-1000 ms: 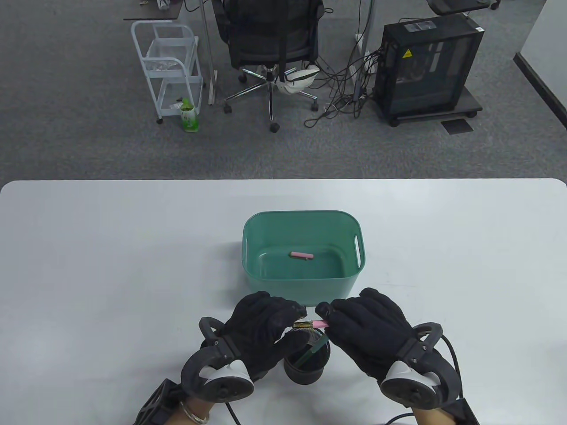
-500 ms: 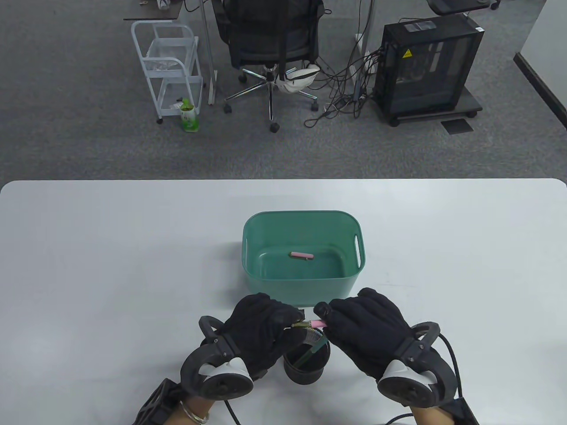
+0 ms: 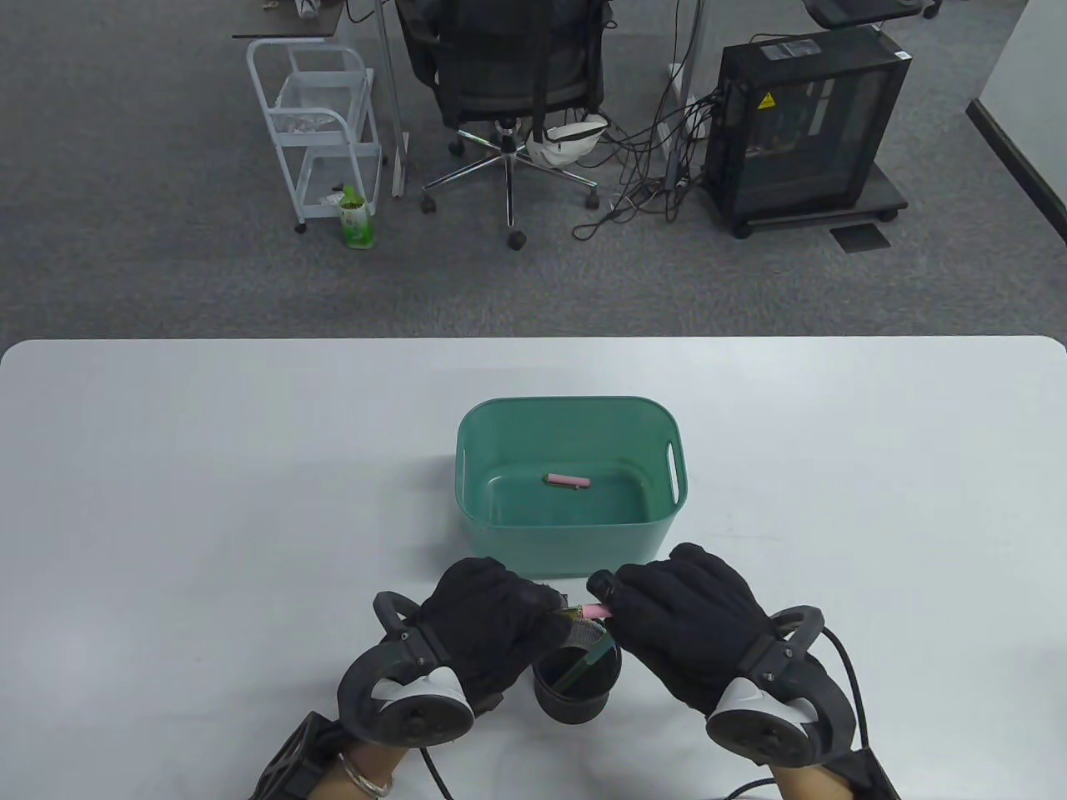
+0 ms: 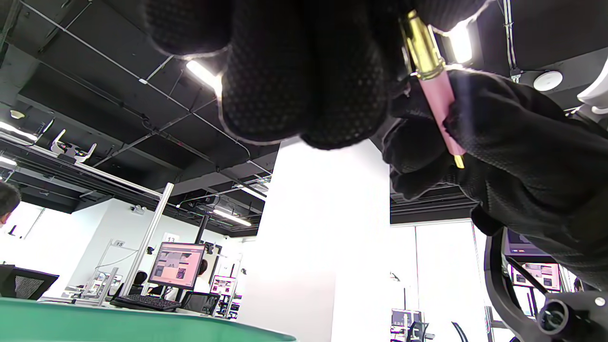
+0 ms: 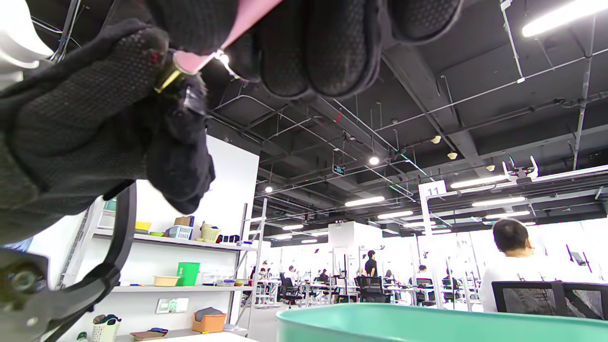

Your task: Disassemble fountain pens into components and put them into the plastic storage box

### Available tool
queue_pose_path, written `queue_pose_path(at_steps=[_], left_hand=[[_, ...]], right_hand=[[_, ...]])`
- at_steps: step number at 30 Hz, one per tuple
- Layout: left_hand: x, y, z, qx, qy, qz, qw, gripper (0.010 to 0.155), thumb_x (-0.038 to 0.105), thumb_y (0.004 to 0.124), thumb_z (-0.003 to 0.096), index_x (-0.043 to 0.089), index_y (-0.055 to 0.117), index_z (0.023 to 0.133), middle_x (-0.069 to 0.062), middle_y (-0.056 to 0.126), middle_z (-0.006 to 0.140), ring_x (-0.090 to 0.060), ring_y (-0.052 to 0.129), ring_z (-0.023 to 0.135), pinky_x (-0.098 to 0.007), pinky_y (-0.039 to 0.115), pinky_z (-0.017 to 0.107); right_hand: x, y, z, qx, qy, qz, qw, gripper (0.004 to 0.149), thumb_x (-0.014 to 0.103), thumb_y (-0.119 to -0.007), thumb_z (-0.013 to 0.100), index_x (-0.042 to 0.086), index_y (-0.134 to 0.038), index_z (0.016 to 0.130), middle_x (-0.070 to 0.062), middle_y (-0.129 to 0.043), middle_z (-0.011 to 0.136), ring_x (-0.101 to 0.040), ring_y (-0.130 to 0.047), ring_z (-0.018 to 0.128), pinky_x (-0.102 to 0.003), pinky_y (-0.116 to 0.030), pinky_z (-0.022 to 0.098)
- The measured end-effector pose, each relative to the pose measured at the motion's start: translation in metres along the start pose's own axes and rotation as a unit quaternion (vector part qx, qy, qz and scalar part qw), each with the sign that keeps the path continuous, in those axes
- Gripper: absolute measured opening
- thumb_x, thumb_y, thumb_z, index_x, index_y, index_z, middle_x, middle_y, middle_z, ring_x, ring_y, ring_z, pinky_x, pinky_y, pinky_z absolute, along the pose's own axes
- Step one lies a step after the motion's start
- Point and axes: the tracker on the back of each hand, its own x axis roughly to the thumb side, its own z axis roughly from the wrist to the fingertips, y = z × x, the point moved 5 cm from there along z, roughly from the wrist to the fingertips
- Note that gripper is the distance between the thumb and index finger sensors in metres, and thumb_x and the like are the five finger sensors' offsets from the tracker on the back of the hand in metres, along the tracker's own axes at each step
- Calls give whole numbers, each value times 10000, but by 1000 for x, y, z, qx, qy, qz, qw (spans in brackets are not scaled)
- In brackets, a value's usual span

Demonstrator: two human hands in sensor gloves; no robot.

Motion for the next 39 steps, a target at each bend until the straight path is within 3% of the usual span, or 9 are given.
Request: queue_pose_path(at_steps=[8, 14, 21, 29, 39], left_hand=[[-1, 0, 0, 0, -3, 0, 1000, 531, 494, 545, 681, 120, 919, 738, -21, 1073, 559, -201, 1031, 474, -460, 775, 573], [-3, 0, -1, -8, -8, 3, 1000, 563, 537, 556, 682, 119, 847, 921, -70, 1008, 793, -258, 970, 698, -511, 692, 688], [-1, -1, -2, -4, -3, 5, 1000, 590, 564, 666, 653, 148, 682, 1071, -83, 883, 978, -277, 867, 872, -539, 596, 779], [1, -1, -2, -6, 1, 12, 1000, 532, 517, 719, 652, 156, 690, 1042, -62, 872, 990, -260, 862, 887, -540, 584, 793], [1, 0, -2, -11, -5, 16, 1000, 424, 456, 719, 667, 149, 780, 953, -47, 950, 876, -240, 929, 775, -512, 633, 755]], right_hand=[[0, -1, 0, 1, 0, -1, 1000, 434, 459, -723, 559, 325, -828, 958, 59, -866, 883, -149, -886, 756, -469, -644, 729], [-1, -1, 0, 1, -1, -2, 1000, 433, 460, -722, 560, 327, -826, 959, 62, -866, 884, -148, -886, 757, -468, -644, 729], [-3, 0, 0, 0, -6, -5, 1000, 433, 459, -722, 560, 328, -827, 959, 60, -865, 885, -148, -886, 757, -468, -644, 729], [-6, -1, 0, 1, -10, -4, 1000, 433, 459, -721, 561, 329, -824, 961, 60, -864, 887, -149, -885, 759, -468, -645, 729], [-6, -2, 0, 5, -8, -5, 1000, 435, 459, -721, 560, 327, -826, 961, 59, -864, 887, -149, -885, 760, -468, -645, 729]])
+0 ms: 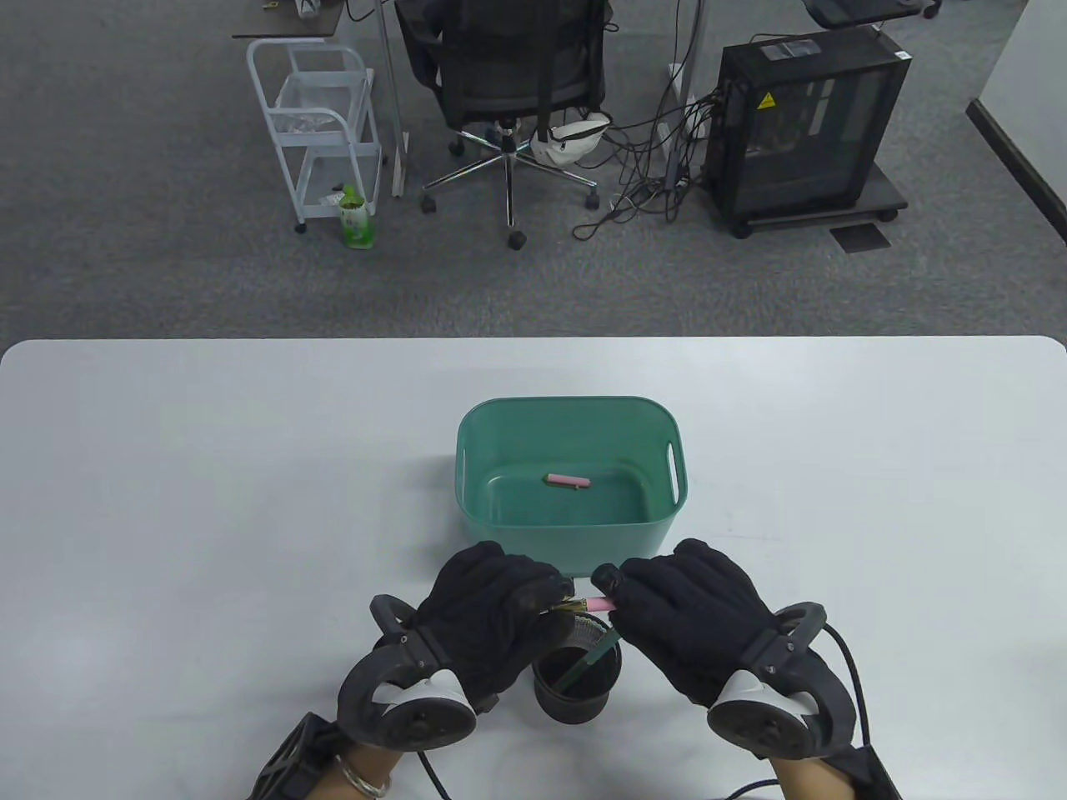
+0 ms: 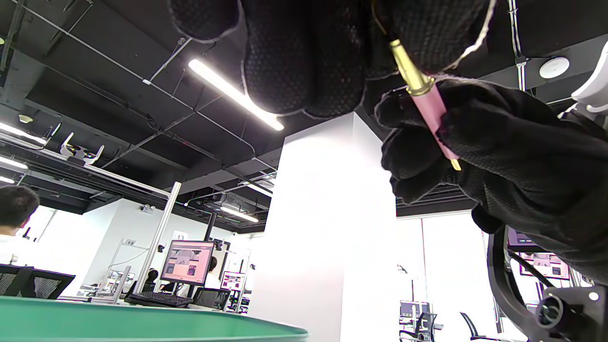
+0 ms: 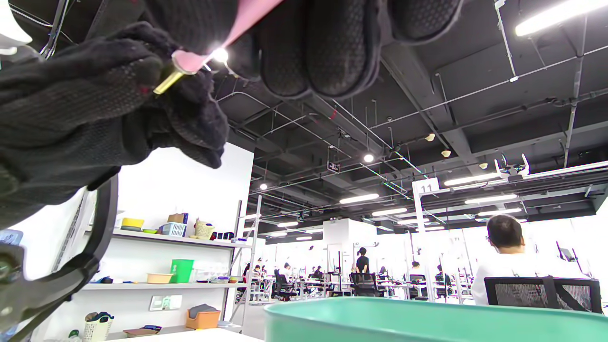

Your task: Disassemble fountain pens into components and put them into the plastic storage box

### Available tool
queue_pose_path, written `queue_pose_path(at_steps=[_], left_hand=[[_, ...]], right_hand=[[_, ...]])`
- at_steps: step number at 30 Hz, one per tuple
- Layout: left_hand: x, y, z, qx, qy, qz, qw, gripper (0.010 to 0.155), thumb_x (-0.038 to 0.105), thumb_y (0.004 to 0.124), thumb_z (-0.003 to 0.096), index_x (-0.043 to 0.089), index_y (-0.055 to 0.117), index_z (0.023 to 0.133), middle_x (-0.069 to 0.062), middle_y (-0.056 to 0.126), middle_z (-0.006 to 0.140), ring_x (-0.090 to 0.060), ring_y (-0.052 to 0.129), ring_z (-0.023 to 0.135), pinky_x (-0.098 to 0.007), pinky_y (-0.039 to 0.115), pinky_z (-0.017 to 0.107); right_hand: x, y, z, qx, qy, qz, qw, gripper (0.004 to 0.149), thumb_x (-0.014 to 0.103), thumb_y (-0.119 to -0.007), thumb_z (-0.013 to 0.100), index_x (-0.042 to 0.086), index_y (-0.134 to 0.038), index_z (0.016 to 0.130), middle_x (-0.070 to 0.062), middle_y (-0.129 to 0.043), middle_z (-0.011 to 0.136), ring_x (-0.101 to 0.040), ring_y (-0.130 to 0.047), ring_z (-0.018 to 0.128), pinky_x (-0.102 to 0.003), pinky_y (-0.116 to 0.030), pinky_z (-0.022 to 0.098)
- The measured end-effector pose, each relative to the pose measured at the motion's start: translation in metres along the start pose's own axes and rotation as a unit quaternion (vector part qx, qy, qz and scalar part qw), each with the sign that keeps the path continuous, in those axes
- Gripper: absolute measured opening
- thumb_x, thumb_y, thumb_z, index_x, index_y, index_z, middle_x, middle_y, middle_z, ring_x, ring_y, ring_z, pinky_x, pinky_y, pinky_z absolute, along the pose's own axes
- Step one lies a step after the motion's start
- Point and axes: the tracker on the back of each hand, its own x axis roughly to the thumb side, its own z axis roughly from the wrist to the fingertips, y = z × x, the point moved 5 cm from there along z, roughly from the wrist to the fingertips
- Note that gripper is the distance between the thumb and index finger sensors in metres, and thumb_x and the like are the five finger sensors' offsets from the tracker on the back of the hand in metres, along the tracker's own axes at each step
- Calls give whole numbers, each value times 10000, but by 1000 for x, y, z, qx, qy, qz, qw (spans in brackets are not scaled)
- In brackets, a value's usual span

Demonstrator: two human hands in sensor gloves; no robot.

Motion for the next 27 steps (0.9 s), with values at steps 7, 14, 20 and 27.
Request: queue_pose_path(at_steps=[7, 14, 20, 27], left_hand=[[-2, 0, 0, 3, -1, -7, 1000, 457, 476, 641, 679, 125, 843, 890, -48, 1005, 773, -231, 975, 675, -498, 679, 709], [-3, 0, 1, 11, -2, -12, 1000, 503, 478, 568, 686, 122, 907, 795, -38, 1048, 654, -220, 1009, 566, -482, 724, 655], [-4, -1, 1, 16, -2, -12, 1000, 523, 477, 563, 682, 123, 947, 722, -24, 1074, 565, -206, 1031, 487, -468, 759, 608], [-4, 0, 0, 9, -1, -14, 1000, 573, 544, 559, 675, 114, 865, 899, -64, 1019, 769, -254, 982, 675, -516, 687, 696]], right_hand=[[1, 0, 0, 0, 2, 1, 1000, 434, 459, -721, 560, 327, -825, 959, 59, -864, 886, -149, -884, 760, -468, -644, 730], [4, -1, -1, -2, 7, 3, 1000, 433, 459, -722, 559, 330, -825, 959, 62, -865, 885, -147, -884, 759, -467, -643, 731], [5, -2, -2, -1, 8, 4, 1000, 433, 459, -722, 559, 329, -827, 958, 61, -864, 885, -148, -884, 759, -467, -643, 731], [5, -1, -2, -2, 7, 4, 1000, 434, 460, -721, 559, 329, -825, 960, 61, -864, 885, -147, -885, 759, -467, -643, 730]])
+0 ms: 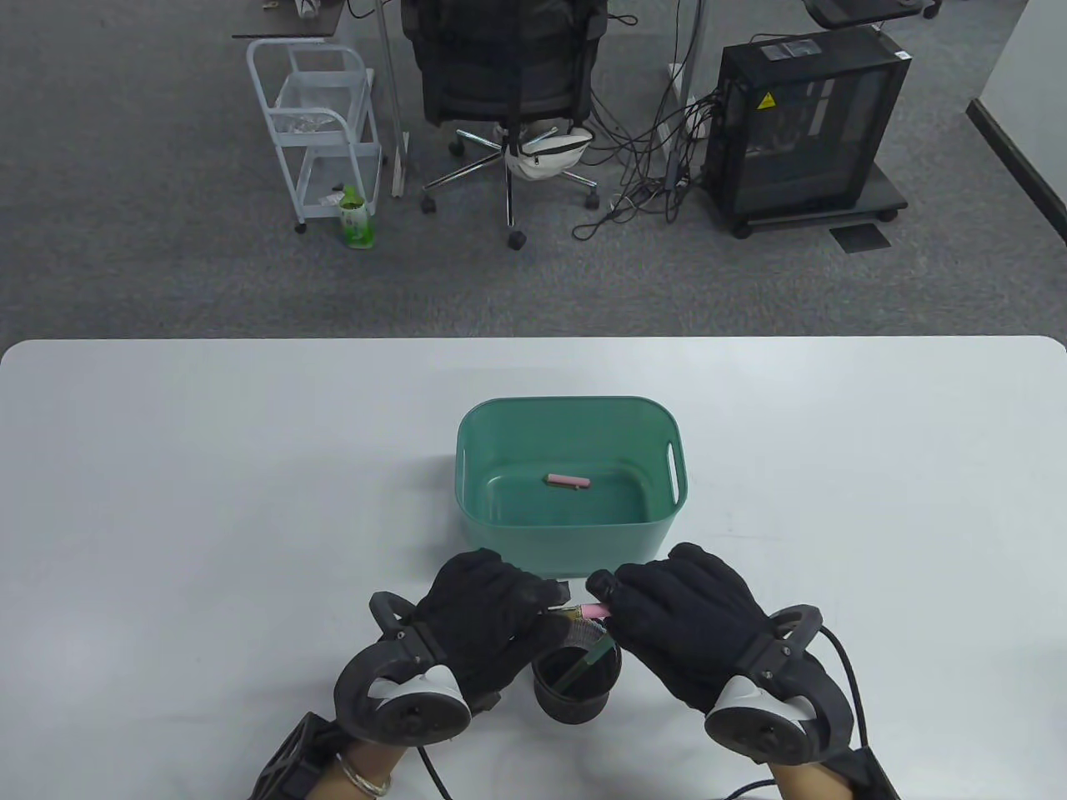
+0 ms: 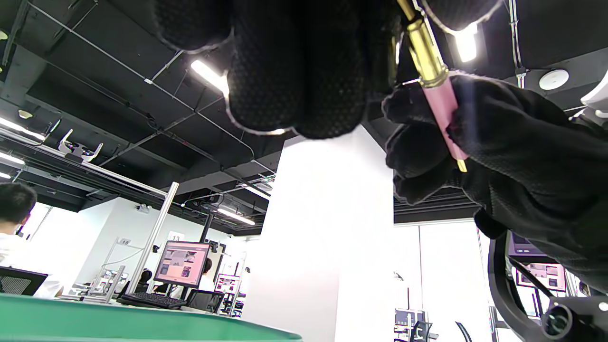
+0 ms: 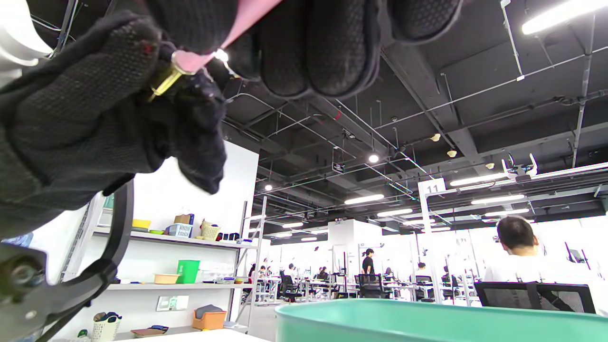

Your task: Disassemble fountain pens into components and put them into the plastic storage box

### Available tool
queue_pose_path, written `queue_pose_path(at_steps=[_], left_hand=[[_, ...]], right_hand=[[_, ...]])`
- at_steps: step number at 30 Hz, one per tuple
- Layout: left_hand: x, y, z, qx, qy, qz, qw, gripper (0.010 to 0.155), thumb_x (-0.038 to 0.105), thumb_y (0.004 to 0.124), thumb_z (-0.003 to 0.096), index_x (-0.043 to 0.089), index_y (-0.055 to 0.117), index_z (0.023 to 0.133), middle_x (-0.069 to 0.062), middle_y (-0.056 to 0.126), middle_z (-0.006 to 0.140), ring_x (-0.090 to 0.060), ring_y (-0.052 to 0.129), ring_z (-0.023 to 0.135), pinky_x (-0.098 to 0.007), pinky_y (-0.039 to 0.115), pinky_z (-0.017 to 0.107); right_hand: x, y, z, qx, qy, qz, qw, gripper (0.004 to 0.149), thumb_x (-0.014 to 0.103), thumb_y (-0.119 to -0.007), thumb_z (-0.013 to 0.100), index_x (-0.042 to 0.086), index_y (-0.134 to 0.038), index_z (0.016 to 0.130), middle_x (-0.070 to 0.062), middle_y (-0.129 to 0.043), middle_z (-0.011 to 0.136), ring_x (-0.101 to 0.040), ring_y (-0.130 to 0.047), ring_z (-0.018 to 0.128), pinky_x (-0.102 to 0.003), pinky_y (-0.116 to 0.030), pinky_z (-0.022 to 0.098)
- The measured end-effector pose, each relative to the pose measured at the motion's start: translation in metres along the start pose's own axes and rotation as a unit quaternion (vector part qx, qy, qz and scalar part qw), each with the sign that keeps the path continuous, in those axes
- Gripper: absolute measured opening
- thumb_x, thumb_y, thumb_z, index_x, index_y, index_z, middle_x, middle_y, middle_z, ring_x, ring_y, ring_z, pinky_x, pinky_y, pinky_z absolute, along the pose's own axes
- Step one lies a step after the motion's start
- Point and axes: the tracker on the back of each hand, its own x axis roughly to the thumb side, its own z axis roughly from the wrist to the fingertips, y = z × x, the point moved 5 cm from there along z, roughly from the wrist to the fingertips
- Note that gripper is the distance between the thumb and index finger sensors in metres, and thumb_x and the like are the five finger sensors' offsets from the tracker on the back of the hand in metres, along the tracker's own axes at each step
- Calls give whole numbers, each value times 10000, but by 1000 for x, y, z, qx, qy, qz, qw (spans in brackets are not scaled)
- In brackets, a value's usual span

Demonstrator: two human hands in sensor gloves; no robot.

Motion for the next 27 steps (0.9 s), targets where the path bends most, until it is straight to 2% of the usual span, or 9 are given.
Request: queue_pose_path(at_steps=[4, 9, 18, 27], left_hand=[[1, 0, 0, -4, 3, 4, 1000, 599, 588, 626, 650, 130, 752, 1015, -81, 935, 916, -276, 909, 815, -544, 618, 759], [3, 1, 0, -10, 6, 12, 1000, 602, 569, 697, 637, 148, 655, 1066, -76, 855, 1009, -273, 844, 905, -551, 559, 804], [5, 3, 0, -13, 6, 21, 1000, 443, 469, 734, 658, 163, 721, 978, -40, 912, 919, -236, 900, 818, -515, 605, 776], [5, 3, 1, -15, 6, 17, 1000, 433, 474, 701, 664, 147, 769, 940, -52, 949, 863, -238, 930, 762, -510, 633, 752]], right_hand=[[-2, 1, 0, -3, -3, -2, 1000, 436, 460, -722, 559, 326, -825, 961, 61, -864, 885, -148, -885, 758, -468, -644, 730], [-4, 3, 0, -6, -7, -5, 1000, 434, 460, -721, 560, 328, -825, 959, 60, -864, 886, -148, -886, 757, -467, -645, 729], [-5, 3, -1, -5, -6, -4, 1000, 434, 461, -721, 559, 330, -825, 960, 61, -864, 886, -149, -885, 759, -467, -644, 730], [-5, 2, 0, -4, -5, -4, 1000, 433, 460, -721, 559, 330, -825, 960, 61, -865, 885, -148, -885, 758, -468, -645, 729]])
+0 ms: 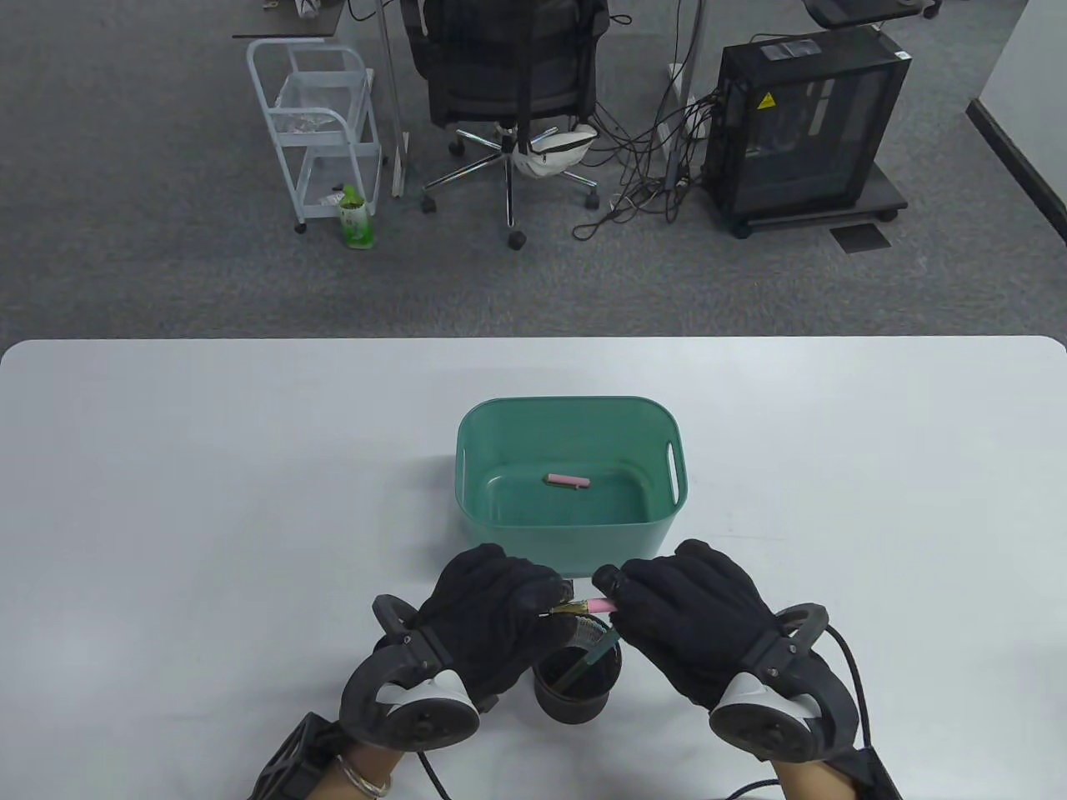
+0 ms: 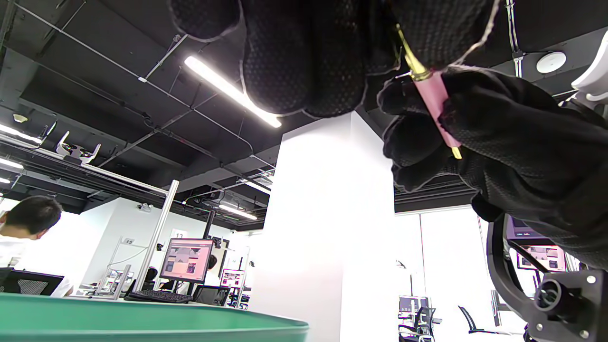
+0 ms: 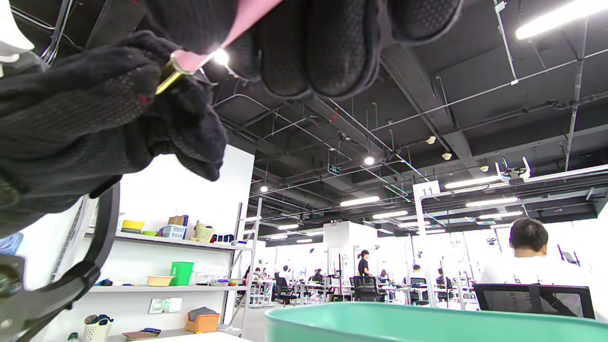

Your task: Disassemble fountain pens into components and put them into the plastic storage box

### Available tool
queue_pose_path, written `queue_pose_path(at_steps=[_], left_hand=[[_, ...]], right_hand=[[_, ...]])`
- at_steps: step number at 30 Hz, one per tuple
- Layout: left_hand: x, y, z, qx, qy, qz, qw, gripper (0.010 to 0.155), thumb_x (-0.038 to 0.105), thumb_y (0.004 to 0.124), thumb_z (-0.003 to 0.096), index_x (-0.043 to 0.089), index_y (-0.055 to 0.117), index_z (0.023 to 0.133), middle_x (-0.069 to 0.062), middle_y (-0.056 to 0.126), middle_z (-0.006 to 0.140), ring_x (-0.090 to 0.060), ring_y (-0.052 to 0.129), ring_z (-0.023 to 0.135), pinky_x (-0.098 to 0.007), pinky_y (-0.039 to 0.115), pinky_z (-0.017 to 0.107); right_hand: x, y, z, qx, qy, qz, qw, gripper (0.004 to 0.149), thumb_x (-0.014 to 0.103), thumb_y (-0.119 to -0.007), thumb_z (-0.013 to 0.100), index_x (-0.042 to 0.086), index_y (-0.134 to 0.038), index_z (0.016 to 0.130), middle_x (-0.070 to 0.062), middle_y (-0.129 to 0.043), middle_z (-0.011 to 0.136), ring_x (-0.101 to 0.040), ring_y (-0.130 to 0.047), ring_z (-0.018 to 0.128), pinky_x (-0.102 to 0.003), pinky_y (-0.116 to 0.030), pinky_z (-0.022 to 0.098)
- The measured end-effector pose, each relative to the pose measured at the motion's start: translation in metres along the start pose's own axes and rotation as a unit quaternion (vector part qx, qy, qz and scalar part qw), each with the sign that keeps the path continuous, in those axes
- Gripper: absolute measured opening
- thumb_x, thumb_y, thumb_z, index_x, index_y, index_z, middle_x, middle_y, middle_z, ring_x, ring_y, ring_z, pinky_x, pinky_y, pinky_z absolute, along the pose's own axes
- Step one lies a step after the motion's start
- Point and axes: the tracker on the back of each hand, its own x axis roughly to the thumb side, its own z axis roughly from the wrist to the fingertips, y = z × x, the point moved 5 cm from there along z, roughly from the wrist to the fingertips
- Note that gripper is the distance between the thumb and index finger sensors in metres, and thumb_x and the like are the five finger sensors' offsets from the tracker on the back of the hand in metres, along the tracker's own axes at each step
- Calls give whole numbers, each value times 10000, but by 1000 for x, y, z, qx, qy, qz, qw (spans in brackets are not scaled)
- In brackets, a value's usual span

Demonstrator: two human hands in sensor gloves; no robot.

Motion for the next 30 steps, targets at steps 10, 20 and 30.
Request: queue_pose_path(at_steps=[10, 20, 30], left_hand=[[-3, 0, 0, 0, -1, -12, 1000, 458, 484, 638, 674, 121, 851, 854, -45, 1020, 733, -226, 989, 636, -493, 691, 696], [-4, 0, 1, 4, 0, -20, 1000, 503, 480, 569, 680, 125, 918, 750, -30, 1064, 605, -209, 1025, 520, -475, 742, 636], [-6, 0, 0, 3, -4, -23, 1000, 518, 486, 558, 682, 129, 928, 740, -36, 1069, 595, -216, 1026, 510, -477, 744, 628]], right_hand=[[2, -2, 0, 3, 3, 1, 1000, 433, 459, -720, 560, 327, -826, 959, 62, -865, 885, -148, -886, 757, -468, -645, 729], [4, -3, 0, 5, 6, 3, 1000, 434, 460, -720, 559, 328, -825, 959, 62, -865, 885, -147, -886, 758, -467, -645, 729], [4, -4, 0, 7, 7, 3, 1000, 434, 459, -721, 559, 330, -824, 960, 60, -865, 885, -149, -886, 758, -468, -645, 729]])
